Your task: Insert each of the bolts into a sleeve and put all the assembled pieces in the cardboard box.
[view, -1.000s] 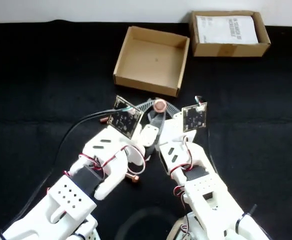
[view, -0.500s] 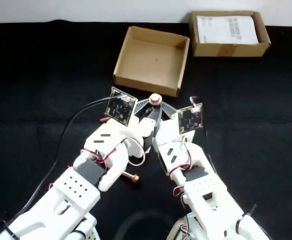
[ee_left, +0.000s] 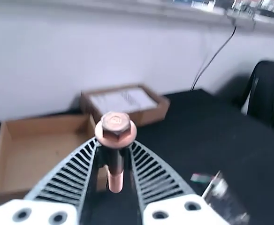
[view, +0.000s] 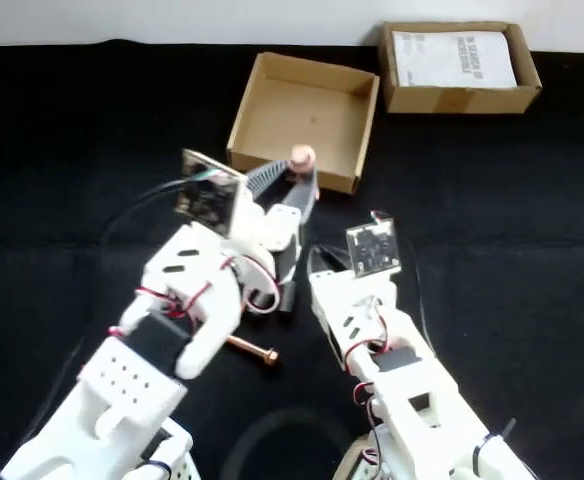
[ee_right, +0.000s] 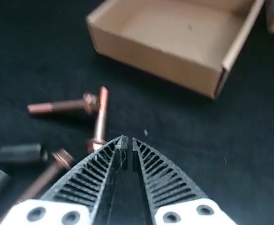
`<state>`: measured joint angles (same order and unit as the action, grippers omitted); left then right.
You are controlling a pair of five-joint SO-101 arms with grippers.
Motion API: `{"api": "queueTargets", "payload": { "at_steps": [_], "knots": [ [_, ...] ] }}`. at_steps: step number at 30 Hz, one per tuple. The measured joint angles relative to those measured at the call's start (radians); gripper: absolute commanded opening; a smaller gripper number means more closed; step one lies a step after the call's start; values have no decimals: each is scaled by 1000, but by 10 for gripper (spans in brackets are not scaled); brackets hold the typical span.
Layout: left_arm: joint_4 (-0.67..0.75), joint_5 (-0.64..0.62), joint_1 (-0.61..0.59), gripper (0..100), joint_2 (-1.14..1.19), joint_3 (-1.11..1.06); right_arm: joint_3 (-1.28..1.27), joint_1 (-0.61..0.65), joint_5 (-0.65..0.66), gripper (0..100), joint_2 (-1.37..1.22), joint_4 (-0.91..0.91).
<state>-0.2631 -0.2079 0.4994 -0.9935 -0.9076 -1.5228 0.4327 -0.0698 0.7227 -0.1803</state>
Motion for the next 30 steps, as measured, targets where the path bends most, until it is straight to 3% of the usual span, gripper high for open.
{"api": "queueTargets", "payload": {
  "at_steps": [5,11,14,20,25,30],
  "knots": [
    [-232,5,3,9,-117,137,-9,-11,0,10,9,104],
    [-434,38,-74,9,-288,35,114,-9,-23,10,12,365],
    [-443,43,-144,9,-399,-126,273,-2,-95,34,44,560],
    [-448,43,-216,9,-652,-456,559,98,-130,189,66,907],
    [-450,38,-278,9,-781,-664,612,109,-135,180,58,1010],
    [-450,-75,-327,9,-784,-712,698,49,-232,180,-91,1119]
  ]
}}
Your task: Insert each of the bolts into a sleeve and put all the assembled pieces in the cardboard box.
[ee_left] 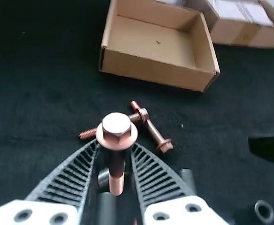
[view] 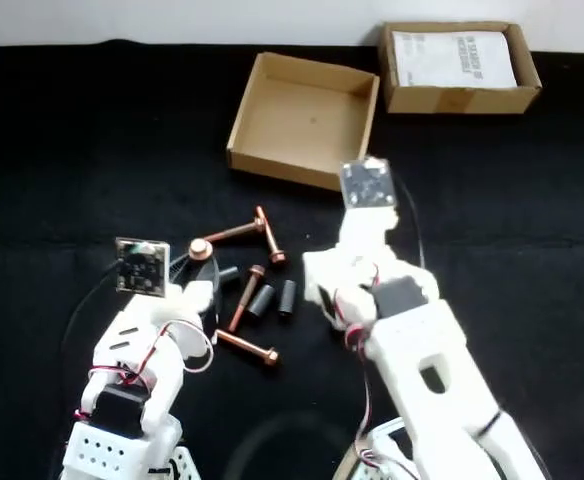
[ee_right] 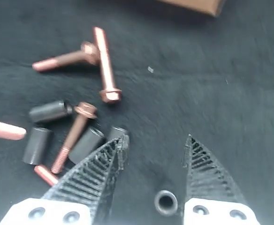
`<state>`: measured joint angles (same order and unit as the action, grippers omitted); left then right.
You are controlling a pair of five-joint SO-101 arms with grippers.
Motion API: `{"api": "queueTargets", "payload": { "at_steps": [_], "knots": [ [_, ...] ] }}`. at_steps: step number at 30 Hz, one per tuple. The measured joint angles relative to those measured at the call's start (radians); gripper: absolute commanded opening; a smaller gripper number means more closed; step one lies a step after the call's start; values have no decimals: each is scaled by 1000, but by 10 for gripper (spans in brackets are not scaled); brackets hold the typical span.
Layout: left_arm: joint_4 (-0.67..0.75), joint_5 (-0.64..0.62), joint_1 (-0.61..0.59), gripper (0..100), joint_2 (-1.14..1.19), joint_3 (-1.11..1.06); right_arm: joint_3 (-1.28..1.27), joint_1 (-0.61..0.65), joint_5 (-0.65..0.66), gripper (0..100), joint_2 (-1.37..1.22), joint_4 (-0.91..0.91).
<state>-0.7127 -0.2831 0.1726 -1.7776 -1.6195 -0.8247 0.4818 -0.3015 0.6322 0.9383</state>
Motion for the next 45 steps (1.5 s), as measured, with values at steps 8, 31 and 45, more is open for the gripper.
{"api": "queueTargets", "payload": {
  "at_steps": [8,31,45],
  "knots": [
    [0,-135,-3,9,78,18,276,-15,-130,180,-358,233],
    [-17,-132,-3,9,138,77,385,74,-176,180,-686,440],
    [-37,-132,-2,9,138,57,385,48,-176,7,-758,381]
  ]
}}
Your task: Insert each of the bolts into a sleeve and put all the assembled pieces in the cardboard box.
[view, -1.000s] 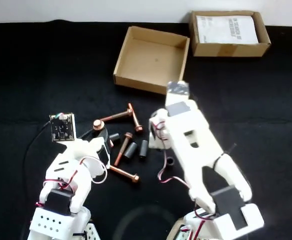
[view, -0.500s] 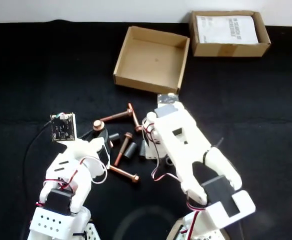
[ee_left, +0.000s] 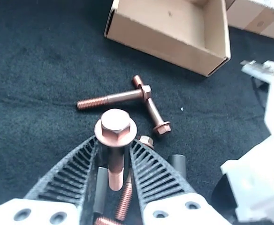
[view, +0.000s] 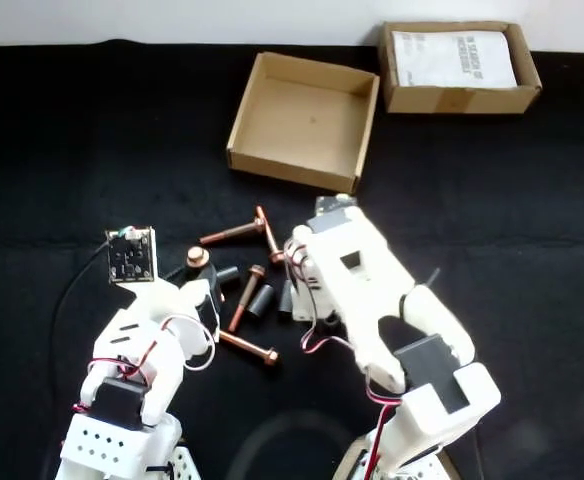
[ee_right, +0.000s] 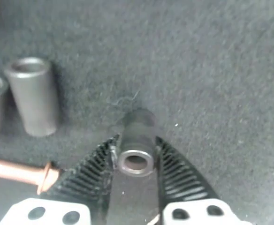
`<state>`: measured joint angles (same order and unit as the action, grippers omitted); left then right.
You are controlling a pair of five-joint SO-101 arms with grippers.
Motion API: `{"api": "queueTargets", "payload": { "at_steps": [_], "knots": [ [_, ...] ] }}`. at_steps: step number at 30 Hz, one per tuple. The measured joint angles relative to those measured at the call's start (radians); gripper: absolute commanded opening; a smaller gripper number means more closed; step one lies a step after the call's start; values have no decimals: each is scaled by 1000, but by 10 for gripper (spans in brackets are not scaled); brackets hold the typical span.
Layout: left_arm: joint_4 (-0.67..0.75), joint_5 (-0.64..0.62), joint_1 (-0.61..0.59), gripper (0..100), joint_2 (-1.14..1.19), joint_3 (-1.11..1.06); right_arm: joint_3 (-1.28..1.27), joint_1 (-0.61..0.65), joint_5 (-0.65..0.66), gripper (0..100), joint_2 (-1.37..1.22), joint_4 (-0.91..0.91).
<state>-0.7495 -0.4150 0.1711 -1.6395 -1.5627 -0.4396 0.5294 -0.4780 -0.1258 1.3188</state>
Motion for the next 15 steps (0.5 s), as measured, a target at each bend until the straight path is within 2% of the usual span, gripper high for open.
{"api": "queueTargets", "payload": {
  "at_steps": [10,15],
  "knots": [
    [0,0,0,9,0,-2,127,-74,0,12,-15,-41],
    [0,0,0,9,0,-2,232,-87,55,12,-81,-12]
  ]
}}
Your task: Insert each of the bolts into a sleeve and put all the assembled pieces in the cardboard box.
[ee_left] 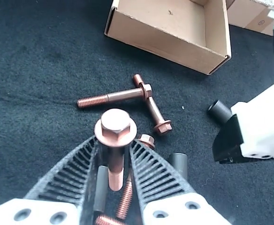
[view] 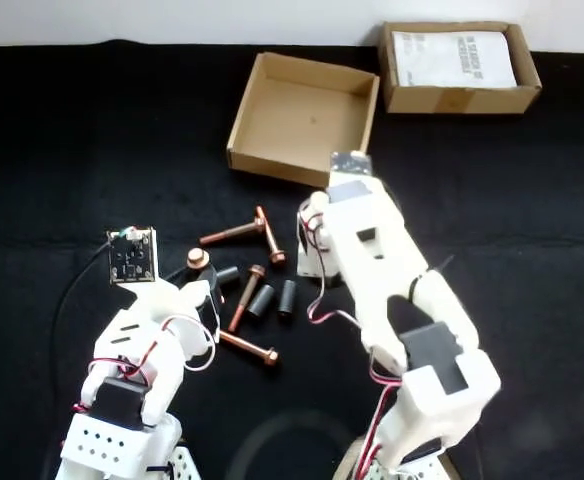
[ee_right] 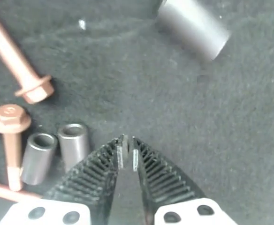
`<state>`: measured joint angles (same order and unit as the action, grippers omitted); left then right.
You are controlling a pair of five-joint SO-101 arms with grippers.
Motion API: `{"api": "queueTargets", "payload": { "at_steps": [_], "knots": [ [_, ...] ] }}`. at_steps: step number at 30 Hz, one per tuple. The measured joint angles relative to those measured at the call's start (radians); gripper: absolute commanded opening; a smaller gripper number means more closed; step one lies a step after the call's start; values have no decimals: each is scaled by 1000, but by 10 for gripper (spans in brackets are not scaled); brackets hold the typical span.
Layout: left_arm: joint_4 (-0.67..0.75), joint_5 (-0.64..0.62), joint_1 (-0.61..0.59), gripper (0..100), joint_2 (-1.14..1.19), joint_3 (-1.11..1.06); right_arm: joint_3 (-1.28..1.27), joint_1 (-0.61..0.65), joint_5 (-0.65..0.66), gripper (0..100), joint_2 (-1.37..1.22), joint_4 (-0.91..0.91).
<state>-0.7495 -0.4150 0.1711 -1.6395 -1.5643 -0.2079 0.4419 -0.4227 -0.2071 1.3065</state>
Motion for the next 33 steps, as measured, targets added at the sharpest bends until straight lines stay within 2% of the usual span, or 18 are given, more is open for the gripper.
{"api": "queueTargets", "payload": {
  "at_steps": [9,14,15,20,25,30,33],
  "knots": [
    [0,0,0,9,0,0,98,-12,11,24,-61,126],
    [0,-8,0,9,0,0,216,-25,57,207,-66,143],
    [0,-23,0,9,0,0,244,-25,61,214,-66,150],
    [3,-83,-34,9,0,0,390,-25,66,151,-66,173],
    [114,-91,-41,9,44,0,480,-25,66,130,-71,176],
    [296,-91,-40,9,270,15,516,-25,74,130,-104,176],
    [344,-91,-40,9,425,86,543,-25,74,130,-158,176]
  ]
}}
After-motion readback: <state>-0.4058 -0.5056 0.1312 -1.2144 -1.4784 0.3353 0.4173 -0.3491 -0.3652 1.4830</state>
